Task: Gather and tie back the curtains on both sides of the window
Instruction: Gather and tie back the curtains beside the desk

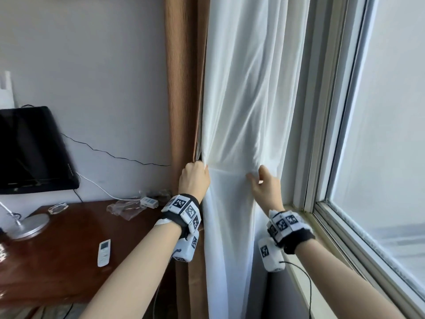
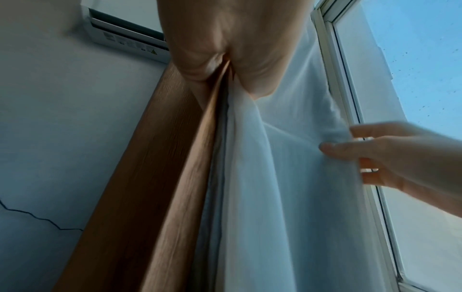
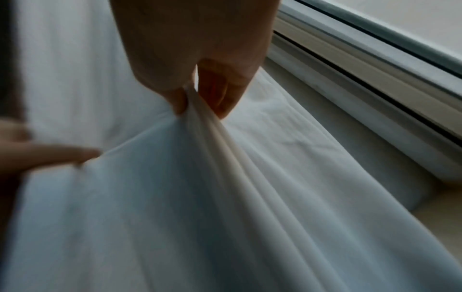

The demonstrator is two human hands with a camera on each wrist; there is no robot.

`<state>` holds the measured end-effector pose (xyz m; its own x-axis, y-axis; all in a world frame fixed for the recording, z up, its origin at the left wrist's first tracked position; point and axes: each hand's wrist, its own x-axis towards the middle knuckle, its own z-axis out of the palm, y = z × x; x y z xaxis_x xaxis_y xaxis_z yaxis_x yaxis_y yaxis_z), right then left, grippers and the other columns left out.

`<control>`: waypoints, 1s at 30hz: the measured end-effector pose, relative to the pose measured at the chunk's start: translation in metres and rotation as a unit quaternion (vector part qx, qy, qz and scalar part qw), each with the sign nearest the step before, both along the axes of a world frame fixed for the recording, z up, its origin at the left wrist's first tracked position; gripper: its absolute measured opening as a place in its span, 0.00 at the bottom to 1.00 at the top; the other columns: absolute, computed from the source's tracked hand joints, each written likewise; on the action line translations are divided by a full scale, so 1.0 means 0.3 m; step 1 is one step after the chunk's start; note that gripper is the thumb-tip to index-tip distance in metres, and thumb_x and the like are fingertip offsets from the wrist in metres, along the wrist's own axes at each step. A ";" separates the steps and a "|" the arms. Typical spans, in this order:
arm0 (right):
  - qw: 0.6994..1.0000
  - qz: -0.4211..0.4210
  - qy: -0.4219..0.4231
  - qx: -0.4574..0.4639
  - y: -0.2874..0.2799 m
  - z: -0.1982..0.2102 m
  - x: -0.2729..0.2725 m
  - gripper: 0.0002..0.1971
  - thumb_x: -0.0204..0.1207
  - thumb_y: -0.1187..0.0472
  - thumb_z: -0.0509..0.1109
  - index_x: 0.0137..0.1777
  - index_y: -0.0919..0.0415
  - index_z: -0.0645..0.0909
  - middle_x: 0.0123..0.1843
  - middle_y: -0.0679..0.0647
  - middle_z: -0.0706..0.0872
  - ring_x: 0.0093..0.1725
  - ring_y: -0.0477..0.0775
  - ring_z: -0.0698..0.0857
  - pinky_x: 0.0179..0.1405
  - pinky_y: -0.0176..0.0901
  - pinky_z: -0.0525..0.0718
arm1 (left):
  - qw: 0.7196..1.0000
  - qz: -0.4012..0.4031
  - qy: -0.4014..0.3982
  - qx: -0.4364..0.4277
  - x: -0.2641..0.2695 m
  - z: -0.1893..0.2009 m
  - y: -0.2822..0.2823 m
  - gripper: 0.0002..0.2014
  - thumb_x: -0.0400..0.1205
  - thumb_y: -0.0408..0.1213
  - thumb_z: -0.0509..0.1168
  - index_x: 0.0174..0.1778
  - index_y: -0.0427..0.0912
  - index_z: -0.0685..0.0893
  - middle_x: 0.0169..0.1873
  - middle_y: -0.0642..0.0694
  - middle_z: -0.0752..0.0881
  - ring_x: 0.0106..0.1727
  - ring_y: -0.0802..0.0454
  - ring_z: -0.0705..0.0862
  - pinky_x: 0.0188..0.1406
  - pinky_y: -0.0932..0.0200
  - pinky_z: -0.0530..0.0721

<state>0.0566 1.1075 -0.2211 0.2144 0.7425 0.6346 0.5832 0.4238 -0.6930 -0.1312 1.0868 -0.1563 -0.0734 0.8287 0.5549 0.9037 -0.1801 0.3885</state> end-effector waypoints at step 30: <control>0.958 0.001 0.223 -0.178 0.144 0.077 0.103 0.42 0.63 0.44 0.79 0.74 0.54 0.65 0.68 0.52 0.74 0.70 0.54 0.74 0.63 0.43 0.78 | 0.991 -0.103 0.006 -0.089 0.029 0.026 0.001 0.13 0.84 0.36 0.59 0.47 0.27 0.79 0.50 0.25 0.82 0.55 0.25 0.81 0.53 0.44 0.80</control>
<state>0.0876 1.1507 -0.1979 0.4031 0.8959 0.1869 0.1948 0.1156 -0.9740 -0.1226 1.0872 -0.1484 0.1129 0.9105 0.3978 0.8595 -0.2904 0.4207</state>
